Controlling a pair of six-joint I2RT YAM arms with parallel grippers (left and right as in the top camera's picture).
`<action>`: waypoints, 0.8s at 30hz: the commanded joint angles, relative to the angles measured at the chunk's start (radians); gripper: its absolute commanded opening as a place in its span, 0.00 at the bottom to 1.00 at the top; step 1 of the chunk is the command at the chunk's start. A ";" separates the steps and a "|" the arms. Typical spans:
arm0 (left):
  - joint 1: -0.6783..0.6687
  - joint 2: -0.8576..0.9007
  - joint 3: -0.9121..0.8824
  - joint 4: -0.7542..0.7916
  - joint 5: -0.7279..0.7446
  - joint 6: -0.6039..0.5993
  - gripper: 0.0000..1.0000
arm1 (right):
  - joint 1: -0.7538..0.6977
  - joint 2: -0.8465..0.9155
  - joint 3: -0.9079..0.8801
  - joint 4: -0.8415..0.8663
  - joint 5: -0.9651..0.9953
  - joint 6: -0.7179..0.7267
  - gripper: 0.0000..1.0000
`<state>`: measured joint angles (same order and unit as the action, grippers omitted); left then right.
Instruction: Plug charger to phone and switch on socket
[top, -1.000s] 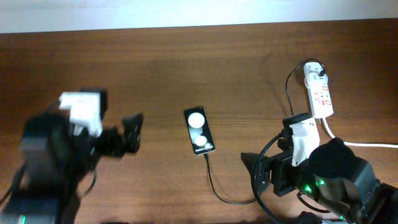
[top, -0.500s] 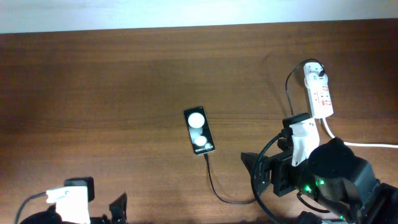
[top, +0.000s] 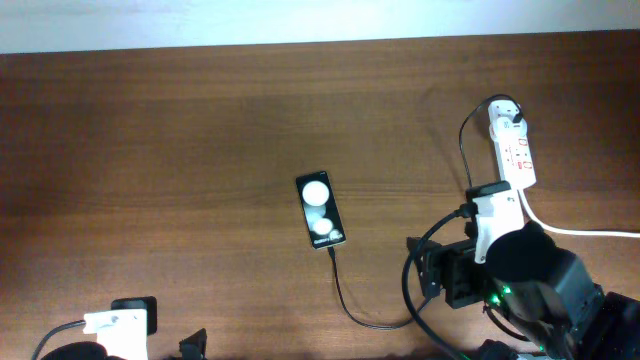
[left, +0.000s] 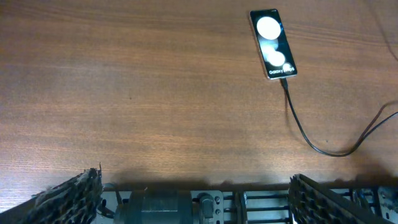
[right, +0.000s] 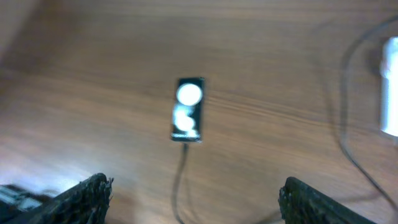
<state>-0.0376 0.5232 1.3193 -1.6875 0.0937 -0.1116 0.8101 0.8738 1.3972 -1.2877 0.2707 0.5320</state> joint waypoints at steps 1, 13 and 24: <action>0.004 -0.003 0.001 0.000 0.006 0.016 0.99 | -0.006 0.003 0.011 -0.027 0.143 0.068 0.89; 0.004 -0.003 0.001 0.000 0.006 0.016 0.99 | -0.138 0.098 0.097 -0.109 0.242 0.136 0.90; 0.004 -0.003 0.001 0.000 0.006 0.016 0.99 | -0.632 0.433 0.317 -0.239 0.024 0.096 0.90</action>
<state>-0.0376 0.5232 1.3193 -1.6871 0.0937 -0.1116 0.2394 1.2987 1.6917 -1.5223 0.3538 0.6384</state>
